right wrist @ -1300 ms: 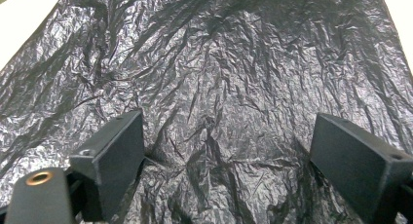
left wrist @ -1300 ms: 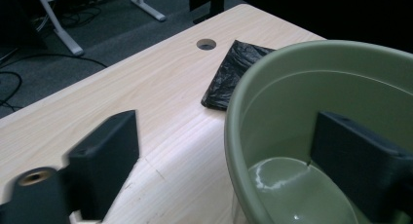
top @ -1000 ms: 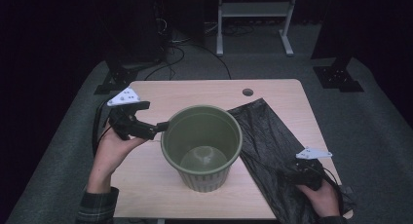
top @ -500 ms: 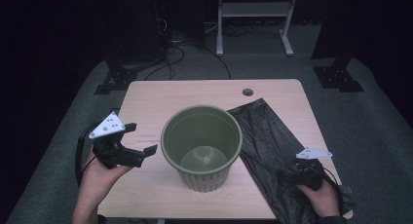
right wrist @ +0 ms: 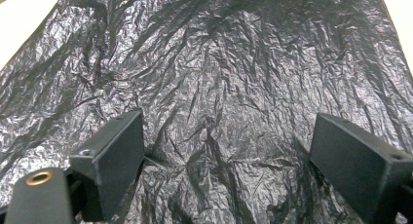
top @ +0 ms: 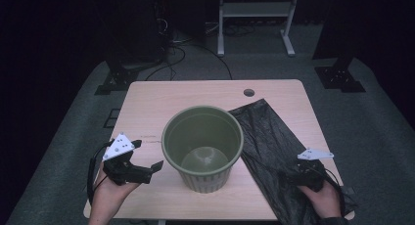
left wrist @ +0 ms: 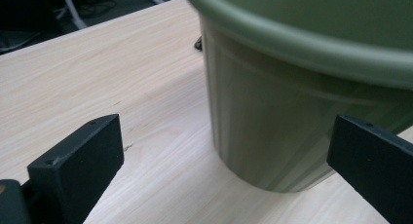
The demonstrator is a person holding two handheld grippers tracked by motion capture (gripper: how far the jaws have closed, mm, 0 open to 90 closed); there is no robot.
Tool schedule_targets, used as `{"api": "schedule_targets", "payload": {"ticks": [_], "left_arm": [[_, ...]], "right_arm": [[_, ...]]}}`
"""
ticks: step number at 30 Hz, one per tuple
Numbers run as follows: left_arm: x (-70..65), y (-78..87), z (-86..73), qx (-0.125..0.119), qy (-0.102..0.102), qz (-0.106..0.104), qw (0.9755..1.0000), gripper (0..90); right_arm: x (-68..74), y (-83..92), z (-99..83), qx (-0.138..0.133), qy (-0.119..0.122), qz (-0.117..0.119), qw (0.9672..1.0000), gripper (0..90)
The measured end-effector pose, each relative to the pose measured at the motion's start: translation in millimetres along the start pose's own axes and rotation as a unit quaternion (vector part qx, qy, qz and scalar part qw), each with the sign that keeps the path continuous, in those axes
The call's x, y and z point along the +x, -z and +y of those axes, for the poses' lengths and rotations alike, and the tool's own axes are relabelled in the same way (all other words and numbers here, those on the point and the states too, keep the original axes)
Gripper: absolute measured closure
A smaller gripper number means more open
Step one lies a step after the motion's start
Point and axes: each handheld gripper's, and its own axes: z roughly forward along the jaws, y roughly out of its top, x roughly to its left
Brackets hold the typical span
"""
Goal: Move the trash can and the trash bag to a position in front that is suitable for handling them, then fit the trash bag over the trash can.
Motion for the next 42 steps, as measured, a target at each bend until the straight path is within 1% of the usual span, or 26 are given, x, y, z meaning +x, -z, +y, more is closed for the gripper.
{"api": "schedule_targets", "payload": {"ticks": [1,4,5,10,11,15,16,17,18,20,21,26,30,35,37,38,39,40,41,42], "left_arm": [[-1.1,-1.9,-3.3,0.0,-0.001,0.002,1.0,0.0],[-3.4,-8.9,-12.5,0.003,-0.003,-0.002,1.0,0.0],[-3.6,-12.0,-16.5,0.004,-0.006,-0.003,1.0,0.0],[-2.5,-25.2,-30.3,0.005,-0.012,-0.002,0.9999,0.0],[-2.4,-27.7,-32.8,0.004,-0.012,-0.004,0.9999,0.0],[-4.3,-38.9,-41.6,0.014,-0.02,-0.01,0.9997,0.0],[-5.1,-42.4,-43.8,0.017,-0.018,-0.01,0.9996,0.0],[-6.7,-50.1,-48.1,0.023,-0.021,-0.013,0.9994,0.0],[-6.7,-50.1,-48.1,0.023,-0.021,-0.013,0.9994,0.0],[-8.2,-56.0,-51.9,0.021,-0.02,-0.015,0.9995,0.0],[-8.2,-58.3,-54.0,0.02,-0.024,-0.015,0.9994,0.0],[-8.3,-70.1,-65.5,0.026,-0.022,-0.022,0.9992,0.0],[-6.2,-80.4,-76.0,0.04,-0.019,-0.021,0.9988,0.0],[-2.9,-87.1,-82.1,0.052,-0.016,-0.028,0.9981,0.0],[-1.7,-90.4,-85.6,0.06,-0.014,-0.03,0.9976,0.0],[-1.4,-92.2,-86.5,0.068,-0.014,-0.031,0.9971,0.0],[-0.4,-95.1,-87.9,0.08,-0.018,-0.029,0.9962,0.0],[-0.4,-95.1,-87.9,0.08,-0.018,-0.029,0.9962,0.0],[0.5,-96.1,-88.9,0.083,-0.017,-0.026,0.9961,0.0],[2.1,-97.4,-88.8,0.089,-0.008,-0.027,0.9956,0.0]], "right_arm": [[0.0,0.0,0.0,0.0,0.0,0.0,1.0,11.8],[0.2,0.0,0.0,0.0,-0.001,-0.001,1.0,11.7],[0.2,0.0,0.0,0.0,-0.001,-0.001,1.0,11.6],[0.2,0.0,0.0,0.0,-0.001,-0.001,1.0,11.6],[0.2,0.0,0.0,0.0,-0.001,-0.001,1.0,11.6],[0.3,0.0,0.0,0.0,-0.002,-0.001,1.0,11.7],[0.3,0.0,0.0,0.0,-0.002,-0.001,1.0,11.7],[0.3,0.0,0.0,0.0,-0.002,-0.001,1.0,11.7],[0.3,0.0,0.0,0.0,-0.002,-0.001,1.0,11.7],[0.4,0.0,-0.1,0.0,-0.002,-0.001,1.0,11.7],[0.4,0.0,-0.1,0.0,-0.002,-0.001,1.0,11.7],[0.5,0.1,-0.1,0.0,-0.002,-0.001,1.0,11.7],[0.6,0.1,-0.2,0.0,-0.002,-0.002,1.0,11.7],[0.6,0.1,-0.2,0.0,-0.002,-0.002,1.0,11.7],[0.6,0.1,-0.2,0.0,-0.002,-0.002,1.0,11.7],[0.6,0.2,-0.2,-0.001,-0.002,-0.002,1.0,12.0],[0.7,0.3,-0.3,-0.001,-0.003,-0.002,1.0,13.1],[0.9,0.6,-0.5,-0.003,-0.003,-0.003,1.0,15.1],[0.9,0.6,-0.5,-0.003,-0.003,-0.003,1.0,15.1],[1.6,1.3,-0.8,-0.005,-0.003,-0.002,1.0,20.0]]}}
